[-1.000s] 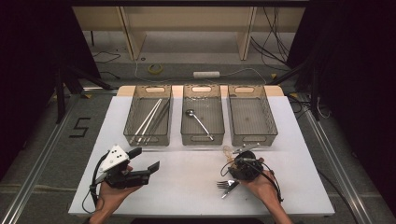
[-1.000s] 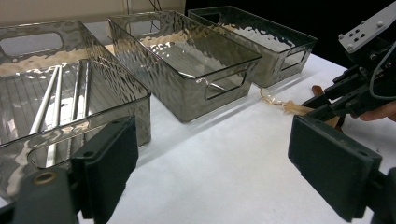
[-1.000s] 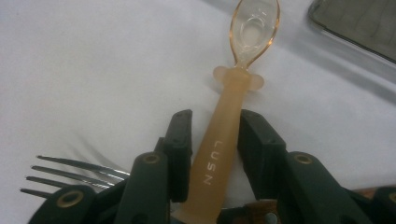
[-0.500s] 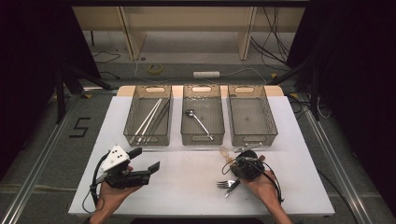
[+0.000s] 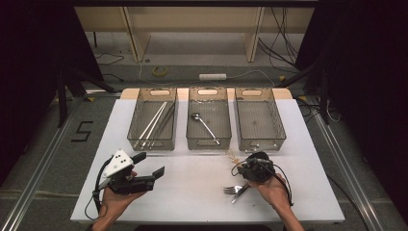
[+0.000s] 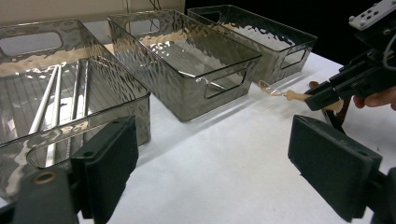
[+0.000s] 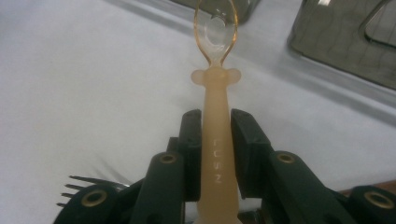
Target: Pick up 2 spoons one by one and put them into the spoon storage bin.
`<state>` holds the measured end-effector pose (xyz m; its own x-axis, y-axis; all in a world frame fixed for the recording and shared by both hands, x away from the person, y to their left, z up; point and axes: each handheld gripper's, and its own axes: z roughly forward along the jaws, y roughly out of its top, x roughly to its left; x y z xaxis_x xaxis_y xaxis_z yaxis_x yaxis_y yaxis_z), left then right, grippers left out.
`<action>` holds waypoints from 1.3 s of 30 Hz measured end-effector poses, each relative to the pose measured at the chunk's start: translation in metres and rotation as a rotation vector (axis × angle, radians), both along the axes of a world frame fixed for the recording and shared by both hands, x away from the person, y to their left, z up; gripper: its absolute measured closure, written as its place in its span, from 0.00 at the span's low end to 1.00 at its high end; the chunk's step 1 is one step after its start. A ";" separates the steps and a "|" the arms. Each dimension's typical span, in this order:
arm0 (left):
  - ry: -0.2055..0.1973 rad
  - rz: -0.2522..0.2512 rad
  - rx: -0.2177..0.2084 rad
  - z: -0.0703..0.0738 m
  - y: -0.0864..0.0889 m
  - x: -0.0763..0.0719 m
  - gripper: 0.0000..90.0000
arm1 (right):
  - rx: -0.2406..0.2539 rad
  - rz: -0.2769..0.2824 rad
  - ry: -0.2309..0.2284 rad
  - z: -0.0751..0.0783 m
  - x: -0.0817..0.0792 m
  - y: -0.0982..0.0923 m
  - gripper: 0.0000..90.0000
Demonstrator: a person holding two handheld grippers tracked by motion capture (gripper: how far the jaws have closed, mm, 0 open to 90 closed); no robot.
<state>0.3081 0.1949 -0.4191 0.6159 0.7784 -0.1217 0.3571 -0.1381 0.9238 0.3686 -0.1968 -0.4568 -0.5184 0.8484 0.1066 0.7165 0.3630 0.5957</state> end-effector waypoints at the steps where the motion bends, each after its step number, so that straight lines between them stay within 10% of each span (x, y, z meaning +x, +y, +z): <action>1: 0.000 0.000 0.000 0.000 0.000 0.000 0.17 | 0.005 0.004 -0.003 0.002 0.000 0.000 0.84; 39: -0.001 0.003 0.001 0.000 0.001 0.000 0.17 | 0.125 0.047 -0.087 0.032 -0.002 -0.003 0.84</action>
